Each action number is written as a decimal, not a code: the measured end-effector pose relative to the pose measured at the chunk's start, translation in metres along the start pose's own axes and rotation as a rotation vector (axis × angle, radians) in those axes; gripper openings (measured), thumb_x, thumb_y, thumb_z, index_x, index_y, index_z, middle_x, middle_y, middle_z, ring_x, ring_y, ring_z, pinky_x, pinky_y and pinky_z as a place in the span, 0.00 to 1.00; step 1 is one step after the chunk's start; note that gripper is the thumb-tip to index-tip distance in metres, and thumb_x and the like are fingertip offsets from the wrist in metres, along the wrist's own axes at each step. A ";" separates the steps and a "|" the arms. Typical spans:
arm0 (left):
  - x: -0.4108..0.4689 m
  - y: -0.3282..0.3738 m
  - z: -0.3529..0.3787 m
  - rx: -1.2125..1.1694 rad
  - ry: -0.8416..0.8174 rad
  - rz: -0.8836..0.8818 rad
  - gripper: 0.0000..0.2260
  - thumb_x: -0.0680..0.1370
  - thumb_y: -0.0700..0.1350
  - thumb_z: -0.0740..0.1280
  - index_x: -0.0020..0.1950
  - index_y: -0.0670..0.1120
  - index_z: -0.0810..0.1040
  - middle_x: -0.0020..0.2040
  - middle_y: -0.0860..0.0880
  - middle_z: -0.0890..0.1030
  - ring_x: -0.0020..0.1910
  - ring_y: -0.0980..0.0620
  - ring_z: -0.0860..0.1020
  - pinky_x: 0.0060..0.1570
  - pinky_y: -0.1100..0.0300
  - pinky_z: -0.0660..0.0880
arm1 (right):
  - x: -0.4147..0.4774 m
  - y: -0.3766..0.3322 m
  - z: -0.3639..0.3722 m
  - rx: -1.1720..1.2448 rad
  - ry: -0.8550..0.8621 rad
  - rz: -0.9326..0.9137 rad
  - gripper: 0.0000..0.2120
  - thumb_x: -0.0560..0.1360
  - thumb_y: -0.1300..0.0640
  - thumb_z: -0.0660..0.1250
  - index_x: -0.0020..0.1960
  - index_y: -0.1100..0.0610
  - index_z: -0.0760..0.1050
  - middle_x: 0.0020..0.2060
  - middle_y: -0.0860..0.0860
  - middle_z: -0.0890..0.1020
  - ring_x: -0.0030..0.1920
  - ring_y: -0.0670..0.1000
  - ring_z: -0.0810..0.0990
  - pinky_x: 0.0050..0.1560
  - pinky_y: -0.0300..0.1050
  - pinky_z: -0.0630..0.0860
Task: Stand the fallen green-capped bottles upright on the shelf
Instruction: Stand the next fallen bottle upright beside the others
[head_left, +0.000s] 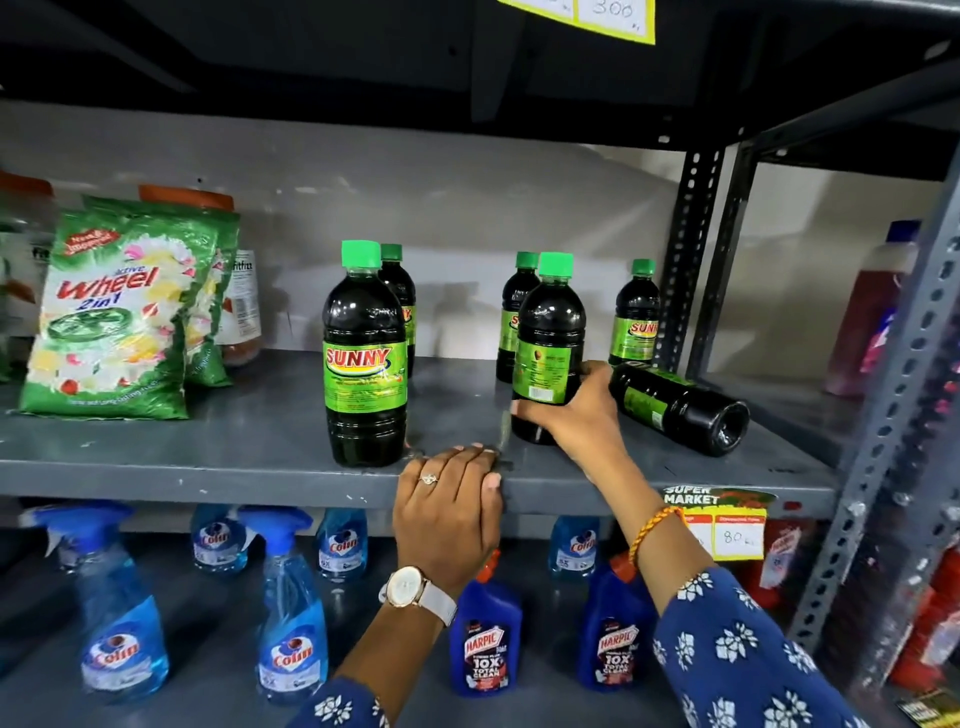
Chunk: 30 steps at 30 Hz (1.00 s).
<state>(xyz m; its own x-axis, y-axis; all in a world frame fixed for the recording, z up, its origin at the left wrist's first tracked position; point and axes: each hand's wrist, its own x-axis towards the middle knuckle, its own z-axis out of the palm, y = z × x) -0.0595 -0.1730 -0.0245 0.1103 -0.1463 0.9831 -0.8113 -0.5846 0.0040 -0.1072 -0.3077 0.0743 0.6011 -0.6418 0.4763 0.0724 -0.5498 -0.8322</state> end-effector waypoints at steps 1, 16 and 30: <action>0.000 0.000 0.000 -0.002 -0.003 -0.003 0.18 0.81 0.47 0.53 0.51 0.45 0.82 0.48 0.49 0.83 0.49 0.49 0.78 0.54 0.52 0.67 | 0.000 0.001 -0.002 0.029 -0.004 0.024 0.33 0.63 0.61 0.78 0.59 0.60 0.62 0.48 0.50 0.74 0.49 0.49 0.74 0.46 0.42 0.69; 0.000 0.001 -0.002 -0.016 -0.014 -0.009 0.19 0.81 0.47 0.52 0.50 0.44 0.81 0.48 0.48 0.83 0.49 0.49 0.78 0.53 0.51 0.68 | 0.001 0.002 -0.004 0.109 -0.078 0.060 0.29 0.67 0.60 0.72 0.61 0.55 0.59 0.58 0.54 0.71 0.56 0.51 0.71 0.53 0.43 0.67; 0.000 0.001 -0.003 -0.030 -0.023 -0.014 0.19 0.81 0.48 0.51 0.51 0.44 0.81 0.49 0.48 0.83 0.49 0.48 0.78 0.53 0.51 0.68 | -0.004 -0.002 -0.001 -0.084 -0.009 -0.013 0.37 0.61 0.53 0.79 0.62 0.60 0.63 0.54 0.53 0.72 0.52 0.49 0.71 0.50 0.40 0.67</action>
<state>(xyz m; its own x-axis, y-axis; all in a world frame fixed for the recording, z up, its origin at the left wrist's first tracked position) -0.0622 -0.1707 -0.0239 0.1349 -0.1566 0.9784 -0.8267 -0.5622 0.0240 -0.1106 -0.3040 0.0744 0.6076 -0.6299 0.4837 0.0134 -0.6008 -0.7993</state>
